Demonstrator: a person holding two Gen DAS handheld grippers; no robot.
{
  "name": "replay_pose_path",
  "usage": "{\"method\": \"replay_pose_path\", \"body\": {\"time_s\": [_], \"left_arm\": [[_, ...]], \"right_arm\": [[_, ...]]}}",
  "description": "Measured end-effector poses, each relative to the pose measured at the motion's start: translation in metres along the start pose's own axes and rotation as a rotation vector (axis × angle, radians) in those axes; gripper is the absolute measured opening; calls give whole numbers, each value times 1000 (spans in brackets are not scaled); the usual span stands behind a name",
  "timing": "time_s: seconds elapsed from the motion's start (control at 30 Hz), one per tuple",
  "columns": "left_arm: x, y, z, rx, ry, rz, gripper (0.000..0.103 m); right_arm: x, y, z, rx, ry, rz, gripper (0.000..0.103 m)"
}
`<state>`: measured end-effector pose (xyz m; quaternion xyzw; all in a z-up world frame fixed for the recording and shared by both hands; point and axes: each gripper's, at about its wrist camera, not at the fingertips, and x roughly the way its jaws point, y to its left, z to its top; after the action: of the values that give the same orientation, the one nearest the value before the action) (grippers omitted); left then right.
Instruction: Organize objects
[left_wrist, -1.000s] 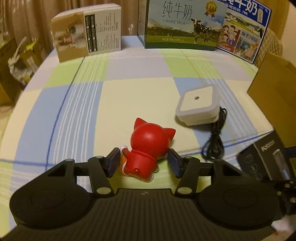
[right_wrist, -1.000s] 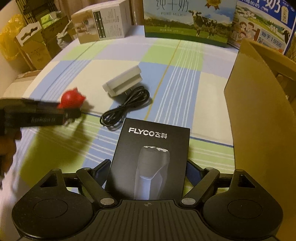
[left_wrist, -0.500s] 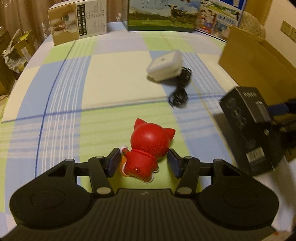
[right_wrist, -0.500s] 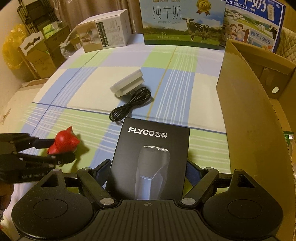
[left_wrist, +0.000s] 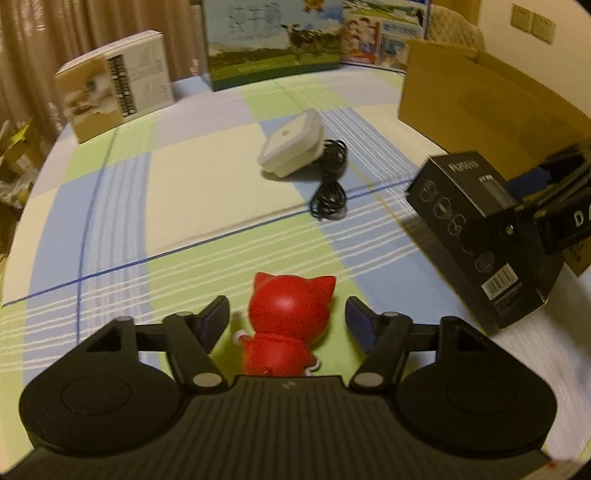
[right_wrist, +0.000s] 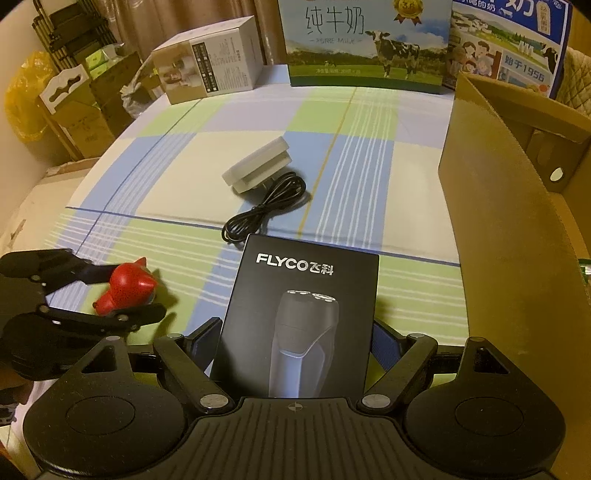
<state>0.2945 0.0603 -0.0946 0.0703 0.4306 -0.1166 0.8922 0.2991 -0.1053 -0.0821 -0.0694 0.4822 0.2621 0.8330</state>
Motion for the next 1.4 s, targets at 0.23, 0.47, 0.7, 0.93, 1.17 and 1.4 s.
{"method": "replay_pose_path", "body": {"time_s": [0.23,0.47,0.7,0.93,1.17,1.4], "left_arm": [[7,-4,1,5,44,23,41],[-9,-7,2,-68,32,18,41],[-33,-15,1,-129,-18,29,41],[-71,-26,-7,-212,-78,43,41],[-117,-50,-22,-303,-114,51,41],[-155,-85,-38,-321,-143,44,41]], "right_arm": [[-3,1,1,0,-8,2,80],[-16,3,2,1,-58,3,80],[-43,0,-13,44,-127,-1,80],[-81,4,-39,69,-194,11,80],[-125,14,-72,75,-232,-19,80],[-169,19,-105,64,-272,-60,80]]}}
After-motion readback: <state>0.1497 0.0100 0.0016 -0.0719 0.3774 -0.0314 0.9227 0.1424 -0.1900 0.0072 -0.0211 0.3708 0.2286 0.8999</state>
